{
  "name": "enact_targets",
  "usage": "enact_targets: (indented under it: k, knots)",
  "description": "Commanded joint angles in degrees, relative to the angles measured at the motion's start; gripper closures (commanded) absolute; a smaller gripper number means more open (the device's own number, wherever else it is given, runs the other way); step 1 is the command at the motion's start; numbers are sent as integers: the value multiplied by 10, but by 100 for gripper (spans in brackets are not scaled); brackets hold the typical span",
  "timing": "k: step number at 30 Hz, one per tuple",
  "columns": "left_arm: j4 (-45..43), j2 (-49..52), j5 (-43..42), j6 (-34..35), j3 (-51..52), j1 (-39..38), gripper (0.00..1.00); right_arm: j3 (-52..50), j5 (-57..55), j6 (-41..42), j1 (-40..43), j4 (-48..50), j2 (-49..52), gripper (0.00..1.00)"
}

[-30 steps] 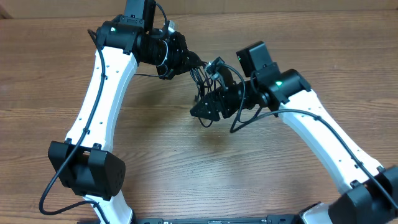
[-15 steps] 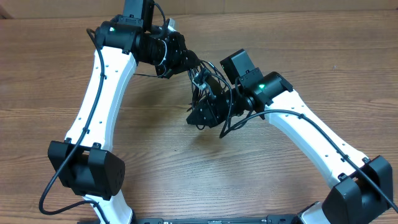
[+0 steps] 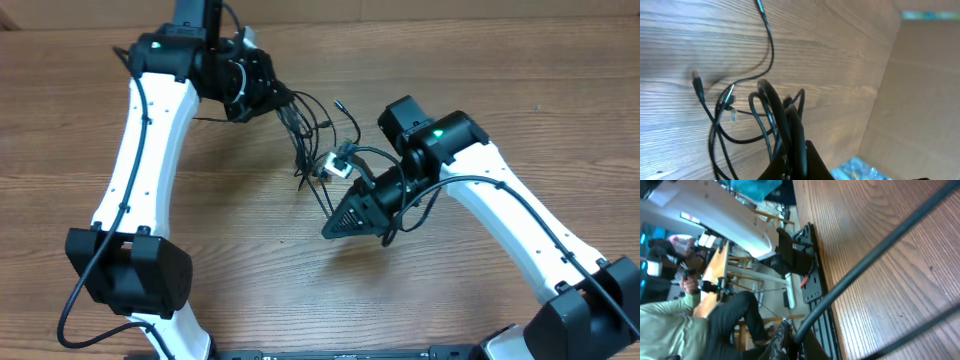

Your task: Untangle cables

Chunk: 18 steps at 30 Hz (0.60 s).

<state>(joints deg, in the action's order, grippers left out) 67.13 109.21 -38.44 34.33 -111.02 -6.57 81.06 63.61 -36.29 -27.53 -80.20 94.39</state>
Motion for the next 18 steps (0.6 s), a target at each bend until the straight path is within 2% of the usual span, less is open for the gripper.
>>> enact_targets:
  k: [1, 8, 15, 18]
  knots:
    - [-9, 2, 31, -9, -4, 33, 96, 0, -21, -62, 16, -30, -23, 96]
    - [-28, 2, 31, -4, -4, 84, 96, 0, -83, -62, 33, -70, -23, 96]
    - [-59, 2, 30, 75, -4, 115, 96, 0, -83, -67, 30, -83, -23, 96]
    - [-52, 2, 14, 101, -4, 110, 96, 0, -49, -124, 20, -93, -22, 96]
